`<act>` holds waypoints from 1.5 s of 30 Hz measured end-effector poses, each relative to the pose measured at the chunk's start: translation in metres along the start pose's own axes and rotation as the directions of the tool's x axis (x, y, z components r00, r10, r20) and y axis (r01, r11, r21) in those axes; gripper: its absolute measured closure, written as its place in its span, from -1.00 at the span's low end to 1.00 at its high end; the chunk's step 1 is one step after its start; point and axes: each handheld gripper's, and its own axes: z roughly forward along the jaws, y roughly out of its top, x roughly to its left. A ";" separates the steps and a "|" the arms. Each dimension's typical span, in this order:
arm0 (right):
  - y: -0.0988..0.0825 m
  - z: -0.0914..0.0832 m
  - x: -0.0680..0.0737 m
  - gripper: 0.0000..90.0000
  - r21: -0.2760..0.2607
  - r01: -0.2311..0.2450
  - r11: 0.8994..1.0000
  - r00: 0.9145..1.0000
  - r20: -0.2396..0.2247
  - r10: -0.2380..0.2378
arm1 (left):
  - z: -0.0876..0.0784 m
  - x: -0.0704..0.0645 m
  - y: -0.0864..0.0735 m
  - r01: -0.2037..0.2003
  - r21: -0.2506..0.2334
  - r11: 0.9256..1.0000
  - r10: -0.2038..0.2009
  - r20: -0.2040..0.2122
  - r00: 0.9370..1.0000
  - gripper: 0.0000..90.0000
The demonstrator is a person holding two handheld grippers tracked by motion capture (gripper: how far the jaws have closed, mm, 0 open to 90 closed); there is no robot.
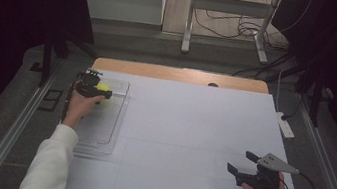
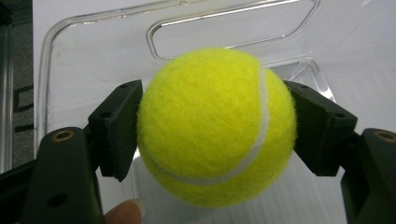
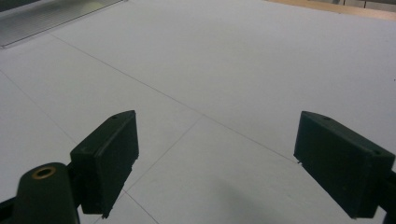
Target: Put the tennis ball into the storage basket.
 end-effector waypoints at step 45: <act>0.000 0.000 0.000 -0.68 0.001 0.000 1.000 1.000 0.003 0.000 | -0.009 -0.005 0.001 -0.008 -0.064 0.998 0.009 0.010 1.000 -0.68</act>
